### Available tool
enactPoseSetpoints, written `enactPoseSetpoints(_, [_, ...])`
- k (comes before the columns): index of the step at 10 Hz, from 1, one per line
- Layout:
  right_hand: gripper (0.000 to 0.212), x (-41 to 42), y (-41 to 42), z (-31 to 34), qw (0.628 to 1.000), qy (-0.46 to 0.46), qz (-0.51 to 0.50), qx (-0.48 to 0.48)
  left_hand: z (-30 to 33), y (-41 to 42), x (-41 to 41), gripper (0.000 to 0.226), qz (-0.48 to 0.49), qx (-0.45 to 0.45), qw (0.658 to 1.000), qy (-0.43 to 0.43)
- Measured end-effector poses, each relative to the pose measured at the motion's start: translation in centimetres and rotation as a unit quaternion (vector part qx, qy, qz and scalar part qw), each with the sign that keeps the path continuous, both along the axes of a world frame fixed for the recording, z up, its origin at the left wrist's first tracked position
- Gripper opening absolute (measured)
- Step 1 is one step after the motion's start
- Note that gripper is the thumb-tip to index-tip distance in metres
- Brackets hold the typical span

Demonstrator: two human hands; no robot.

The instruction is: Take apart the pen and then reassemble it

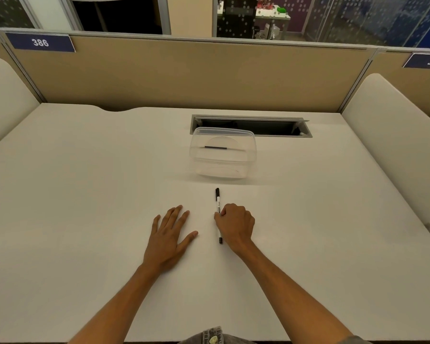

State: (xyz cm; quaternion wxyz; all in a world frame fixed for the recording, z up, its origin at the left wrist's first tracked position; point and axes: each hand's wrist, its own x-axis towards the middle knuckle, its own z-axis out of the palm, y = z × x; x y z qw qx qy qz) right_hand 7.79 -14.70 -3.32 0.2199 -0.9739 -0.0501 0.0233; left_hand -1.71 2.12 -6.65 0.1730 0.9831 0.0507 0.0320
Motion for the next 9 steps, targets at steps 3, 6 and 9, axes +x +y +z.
enactPoseSetpoints(3, [0.025, 0.1, -0.4, -0.3, 1.0, 0.006, -0.008, -0.003, -0.2, 0.0, 0.1, 0.075, -0.001, -0.001, 1.0, 0.001])
enactPoseSetpoints(6, [0.037, -0.1, -0.7, -0.2, 0.999, 0.002, -0.011, 0.033, -0.2, 0.0, 0.0, 0.073, -0.001, 0.012, 1.0, 0.004])
enactPoseSetpoints(9, [0.033, 0.4, -1.8, 0.6, 0.995, -0.018, 0.0, 0.094, -0.3, 0.0, 0.0, 0.075, -0.004, 0.039, 0.999, 0.006])
